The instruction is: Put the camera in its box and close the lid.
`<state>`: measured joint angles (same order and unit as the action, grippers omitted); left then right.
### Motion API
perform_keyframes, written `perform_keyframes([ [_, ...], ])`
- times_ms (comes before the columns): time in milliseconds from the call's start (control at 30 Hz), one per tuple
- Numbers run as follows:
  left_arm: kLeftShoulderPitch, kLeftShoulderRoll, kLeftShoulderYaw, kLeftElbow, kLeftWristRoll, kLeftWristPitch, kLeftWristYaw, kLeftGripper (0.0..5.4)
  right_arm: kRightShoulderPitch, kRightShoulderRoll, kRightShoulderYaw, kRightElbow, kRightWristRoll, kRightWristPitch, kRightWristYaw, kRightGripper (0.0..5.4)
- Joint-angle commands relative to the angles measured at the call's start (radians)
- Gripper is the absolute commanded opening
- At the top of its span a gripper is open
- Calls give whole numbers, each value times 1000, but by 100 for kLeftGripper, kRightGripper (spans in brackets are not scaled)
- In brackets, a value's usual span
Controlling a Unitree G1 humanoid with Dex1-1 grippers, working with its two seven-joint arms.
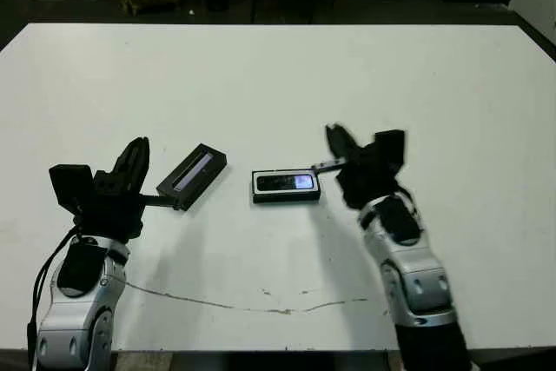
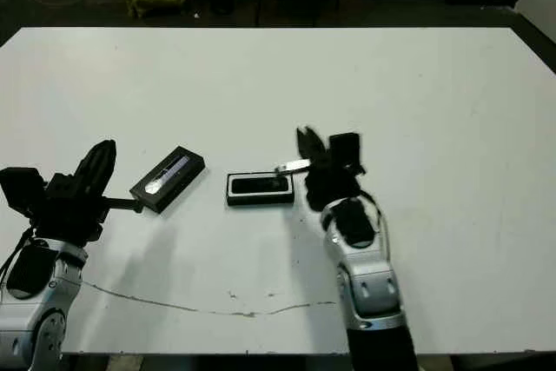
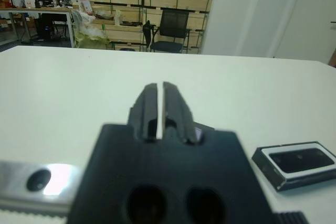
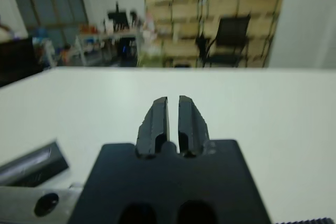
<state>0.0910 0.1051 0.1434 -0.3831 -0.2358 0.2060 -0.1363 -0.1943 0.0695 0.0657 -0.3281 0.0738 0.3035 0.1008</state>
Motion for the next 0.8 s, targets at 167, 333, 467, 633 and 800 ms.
perform_keyframes([
  [167, 20, 5, -3, 9, 7, 13, 4, 0, 95, -55, -72, -128, 35, 34, -3, 2],
  [333, 21, 5, -2, 17, 6, 6, 1, 0, 194, -72, -100, -128, 29, -4, -16, 2],
  [467, 20, 1, -5, 22, 6, 3, 2, 0, 260, -61, -106, -81, 18, -72, -37, 2],
  [633, 19, 1, -14, 29, 20, -9, 5, 0, 278, -50, -109, -5, 0, -167, -69, 2],
  [800, 15, 0, -19, 36, 12, -9, 3, 0, 259, -52, -122, 20, 6, -203, -82, 2],
])
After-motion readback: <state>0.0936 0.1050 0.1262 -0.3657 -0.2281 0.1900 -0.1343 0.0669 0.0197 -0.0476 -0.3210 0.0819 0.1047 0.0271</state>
